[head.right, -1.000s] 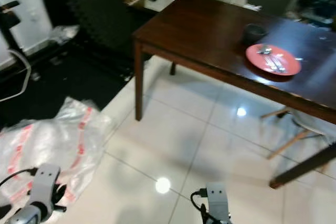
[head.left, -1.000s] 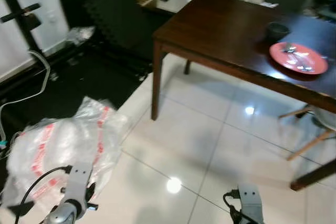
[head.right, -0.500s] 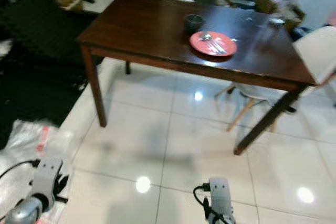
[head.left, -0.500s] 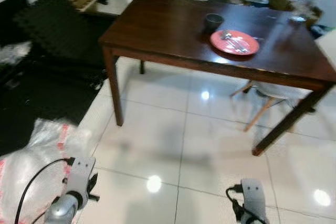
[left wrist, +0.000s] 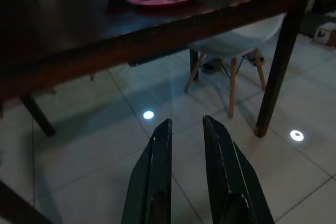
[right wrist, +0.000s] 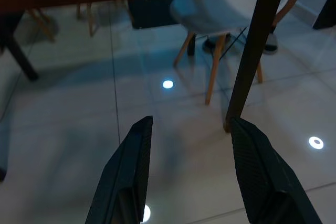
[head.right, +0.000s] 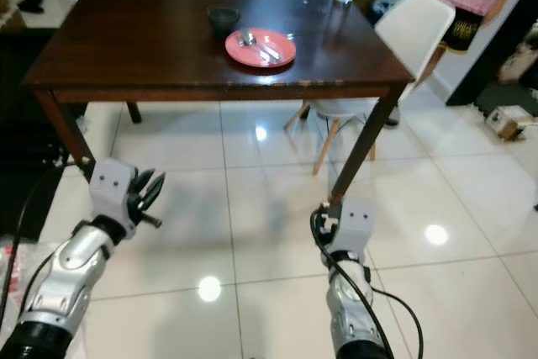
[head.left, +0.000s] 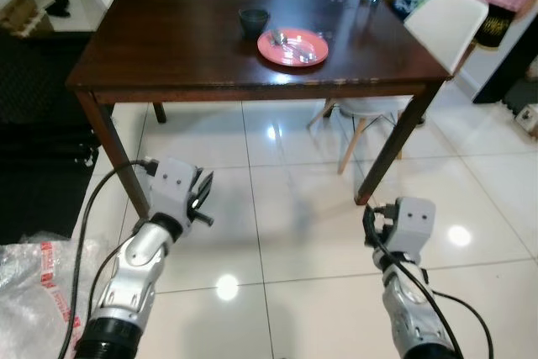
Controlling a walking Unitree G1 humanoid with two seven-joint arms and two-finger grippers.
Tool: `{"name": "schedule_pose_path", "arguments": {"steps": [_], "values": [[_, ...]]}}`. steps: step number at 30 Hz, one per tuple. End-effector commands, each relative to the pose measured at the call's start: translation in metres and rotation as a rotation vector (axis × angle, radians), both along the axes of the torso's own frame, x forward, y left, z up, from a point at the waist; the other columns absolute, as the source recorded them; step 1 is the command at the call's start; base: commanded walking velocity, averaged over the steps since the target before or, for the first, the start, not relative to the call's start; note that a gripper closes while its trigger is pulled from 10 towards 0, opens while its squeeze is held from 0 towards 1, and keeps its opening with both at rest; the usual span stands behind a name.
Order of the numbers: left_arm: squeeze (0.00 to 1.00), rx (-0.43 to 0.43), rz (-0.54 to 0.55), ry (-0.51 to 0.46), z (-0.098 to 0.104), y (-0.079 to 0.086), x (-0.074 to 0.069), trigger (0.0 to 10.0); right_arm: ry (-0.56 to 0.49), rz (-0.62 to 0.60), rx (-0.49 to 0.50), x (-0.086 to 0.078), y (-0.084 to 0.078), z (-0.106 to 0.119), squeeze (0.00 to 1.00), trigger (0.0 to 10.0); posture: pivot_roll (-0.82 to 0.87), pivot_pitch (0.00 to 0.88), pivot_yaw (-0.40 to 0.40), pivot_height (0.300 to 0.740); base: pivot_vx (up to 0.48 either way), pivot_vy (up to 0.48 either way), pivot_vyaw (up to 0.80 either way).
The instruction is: Setting the table
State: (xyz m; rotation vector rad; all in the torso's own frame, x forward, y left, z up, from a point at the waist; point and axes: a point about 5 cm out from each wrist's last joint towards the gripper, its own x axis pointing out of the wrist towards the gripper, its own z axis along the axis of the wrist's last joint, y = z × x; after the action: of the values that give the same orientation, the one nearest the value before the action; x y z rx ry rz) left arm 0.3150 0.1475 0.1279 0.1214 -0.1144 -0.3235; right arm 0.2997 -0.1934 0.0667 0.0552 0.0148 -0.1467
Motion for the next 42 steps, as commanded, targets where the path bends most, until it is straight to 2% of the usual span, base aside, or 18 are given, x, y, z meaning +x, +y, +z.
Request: {"name": "schedule_pose_path", "arguments": {"steps": [1,2,5,9,19,24,29,37,42], "values": [[0.22,-0.021,-0.022,-0.029,0.012,-0.011,0.002,10.0,-0.049,0.008,0.017,0.005,0.005,0.014,0.00,10.0,-0.04,0.057,0.058,0.740,0.480,0.000,0.00],[0.22,-0.021,-0.022,-0.029,0.012,-0.011,0.002,10.0,-0.049,0.008,0.017,0.005,0.005,0.014,0.00,10.0,-0.04,0.057,0.058,0.740,0.480,0.000,0.00],[0.22,-0.054,-0.063,-0.064,0.028,-0.027,0.002,10.0,-0.137,0.047,0.006,0.011,0.019,0.039,0.00,10.0,-0.04,0.057,0.060,0.740,0.472,0.000,0.00],[0.22,-0.058,-0.072,-0.058,0.033,-0.031,0.000,10.0,-0.148,0.046,0.015,0.011,0.020,0.047,0.00,10.0,-0.04,0.058,0.060,0.740,0.472,0.000,0.00],[0.22,-0.055,-0.080,-0.044,0.033,-0.034,-0.004,10.0,-0.138,0.027,-0.004,0.007,0.013,0.051,0.00,10.0,-0.05,0.058,0.058,0.740,0.471,0.000,0.00],[0.22,-0.051,-0.099,-0.026,0.033,-0.039,-0.008,10.0,-0.155,-0.033,-0.028,0.004,0.003,0.063,0.00,10.0,-0.05,0.060,0.060,0.740,0.469,0.000,0.00],[0.22,-0.050,-0.106,-0.021,0.032,-0.041,-0.008,10.0,-0.141,-0.048,-0.031,0.002,-0.003,0.061,0.00,10.0,-0.05,0.060,0.063,0.740,0.469,0.000,-0.80],[0.22,-0.047,-0.104,-0.016,0.033,-0.041,-0.008,10.0,-0.130,-0.050,-0.038,0.002,-0.003,0.060,0.00,10.0,-0.05,0.060,0.063,0.740,0.469,0.000,-0.80],[0.22,-0.045,-0.102,-0.009,0.033,-0.040,-0.007,10.0,-0.124,-0.052,-0.042,0.003,-0.002,0.062,0.00,10.0,-0.05,0.055,0.066,0.740,0.469,0.000,0.00]]}}
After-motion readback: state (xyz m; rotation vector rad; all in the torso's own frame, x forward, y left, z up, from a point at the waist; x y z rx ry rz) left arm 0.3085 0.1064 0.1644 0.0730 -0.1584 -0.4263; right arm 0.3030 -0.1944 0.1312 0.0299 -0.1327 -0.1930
